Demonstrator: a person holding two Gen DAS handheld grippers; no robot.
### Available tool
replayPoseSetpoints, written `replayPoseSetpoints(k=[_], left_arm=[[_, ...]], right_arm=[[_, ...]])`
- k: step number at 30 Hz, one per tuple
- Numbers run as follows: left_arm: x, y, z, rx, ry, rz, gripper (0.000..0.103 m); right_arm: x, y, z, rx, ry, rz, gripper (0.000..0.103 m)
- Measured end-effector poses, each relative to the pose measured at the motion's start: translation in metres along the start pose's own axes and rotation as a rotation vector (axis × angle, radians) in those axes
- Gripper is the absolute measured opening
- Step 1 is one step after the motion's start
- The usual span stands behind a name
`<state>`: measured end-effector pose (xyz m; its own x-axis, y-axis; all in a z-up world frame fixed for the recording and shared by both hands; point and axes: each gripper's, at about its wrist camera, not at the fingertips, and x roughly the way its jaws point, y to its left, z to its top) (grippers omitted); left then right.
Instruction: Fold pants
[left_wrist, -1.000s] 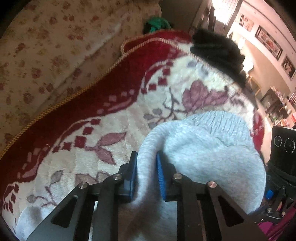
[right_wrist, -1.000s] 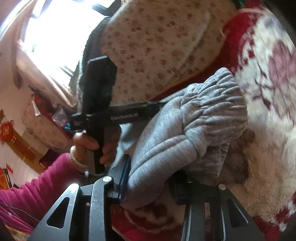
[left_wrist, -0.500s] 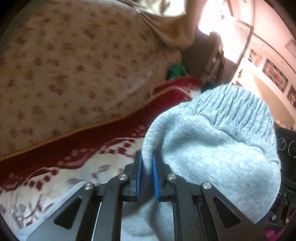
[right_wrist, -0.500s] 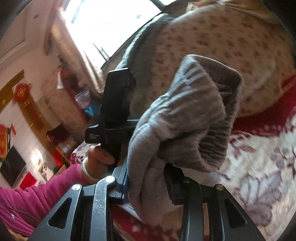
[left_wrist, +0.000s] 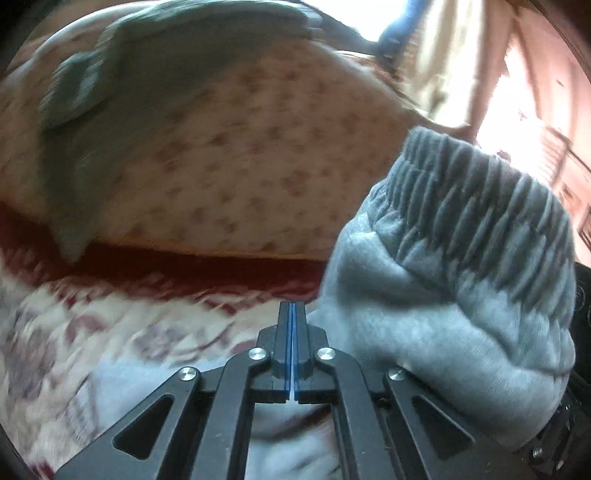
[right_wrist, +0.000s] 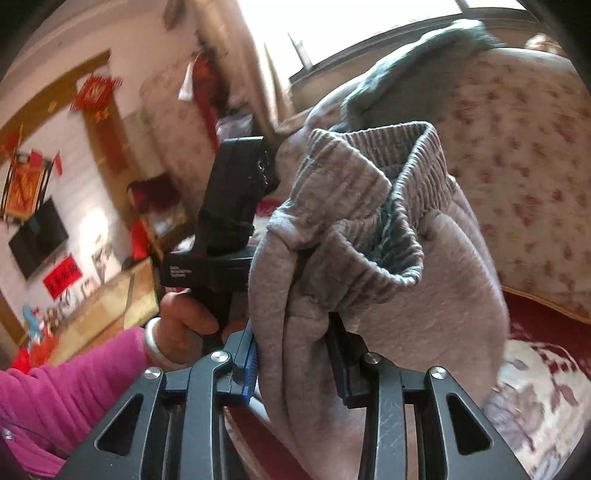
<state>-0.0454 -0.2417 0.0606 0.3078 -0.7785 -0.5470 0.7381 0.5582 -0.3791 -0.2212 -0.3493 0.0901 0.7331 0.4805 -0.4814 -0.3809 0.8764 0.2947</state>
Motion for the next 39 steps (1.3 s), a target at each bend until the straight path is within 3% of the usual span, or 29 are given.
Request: replayPoseSetpoints(k=[9,12,13,14,16,17,18,21,25,29,32,36,39], left_arm=[[-0.050,0.113,-0.080,-0.207,0.021,0.202,0.000],[-0.070,0.138,-0.098,-0.287,0.004,0.264,0.018],[-0.077,0.144,-0.101,-0.306,-0.011,0.284,0.029],[-0.087,0.146,-0.103,-0.323,-0.032,0.291,0.040],[-0.103,0.147,-0.104,-0.340,-0.075,0.290,0.049],[-0.111,0.143,-0.101,-0.333,-0.097,0.298,0.054],[-0.119,0.136,-0.099,-0.318,-0.117,0.305,0.056],[-0.132,0.112,-0.086,-0.271,-0.146,0.308,0.061],[-0.132,0.078,-0.071,-0.191,-0.145,0.283,0.069],[-0.126,0.039,-0.065,-0.121,-0.133,0.245,0.071],[-0.116,0.012,-0.064,-0.070,-0.124,0.227,0.074],[-0.098,-0.020,-0.069,-0.015,-0.096,0.215,0.074],[-0.085,-0.038,-0.075,0.021,-0.083,0.228,0.074]], right_arm=[[0.116,0.055,-0.029,-0.166,0.205,0.015,0.036],[0.150,0.065,-0.047,-0.234,0.292,-0.007,0.037],[0.157,0.068,-0.053,-0.256,0.310,-0.015,0.040],[0.161,0.071,-0.058,-0.275,0.318,-0.025,0.044],[0.159,0.073,-0.059,-0.269,0.304,0.000,0.056],[0.154,0.073,-0.055,-0.238,0.299,0.046,0.074],[0.148,0.072,-0.050,-0.203,0.289,0.098,0.079],[0.118,0.068,-0.038,-0.172,0.238,0.128,0.082],[0.069,0.052,-0.021,-0.124,0.139,0.106,0.082],[0.032,0.013,-0.012,-0.076,0.080,-0.036,0.086],[0.027,-0.015,-0.009,-0.041,0.088,-0.152,0.086],[0.030,-0.046,-0.007,0.015,0.095,-0.256,0.086],[0.031,-0.072,0.000,0.072,0.088,-0.285,0.086]])
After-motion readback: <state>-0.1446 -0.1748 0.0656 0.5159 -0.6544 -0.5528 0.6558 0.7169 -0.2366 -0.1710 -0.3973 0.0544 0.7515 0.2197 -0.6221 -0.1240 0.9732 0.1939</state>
